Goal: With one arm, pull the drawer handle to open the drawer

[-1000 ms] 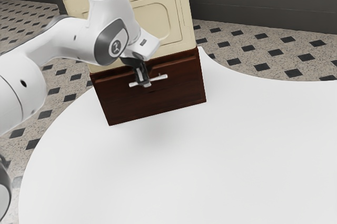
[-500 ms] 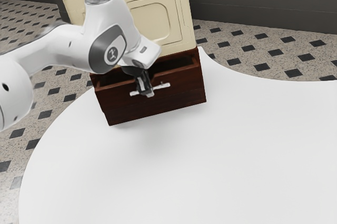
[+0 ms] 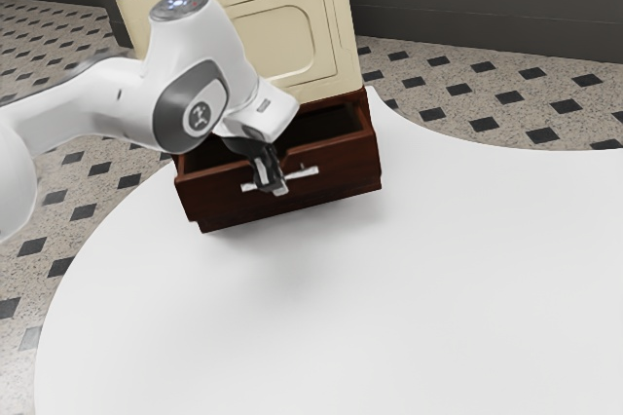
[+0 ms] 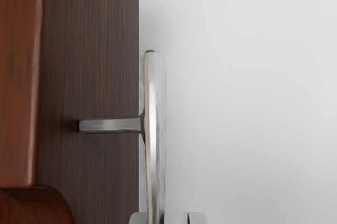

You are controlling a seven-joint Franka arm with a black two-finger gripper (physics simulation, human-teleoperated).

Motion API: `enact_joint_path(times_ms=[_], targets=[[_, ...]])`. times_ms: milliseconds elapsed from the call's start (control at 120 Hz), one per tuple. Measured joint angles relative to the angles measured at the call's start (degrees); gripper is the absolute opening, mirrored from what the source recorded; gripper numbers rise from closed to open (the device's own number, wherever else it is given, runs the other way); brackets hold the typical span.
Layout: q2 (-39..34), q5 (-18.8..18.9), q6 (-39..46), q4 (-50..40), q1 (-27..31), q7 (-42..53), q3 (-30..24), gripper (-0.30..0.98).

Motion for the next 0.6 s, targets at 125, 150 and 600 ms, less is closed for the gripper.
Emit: enact_joint_path(times_ms=[125, 150, 600], targets=[[-1.1, 0.1, 0.5, -1.6, -0.9, -0.4, 0.0, 0.00], [-1.2, 0.1, 0.5, -1.9, -1.1, -0.5, 0.0, -0.01], [-5.2, 0.2, 1.8, -6.9, -2.0, -2.0, -0.8, -0.01]])
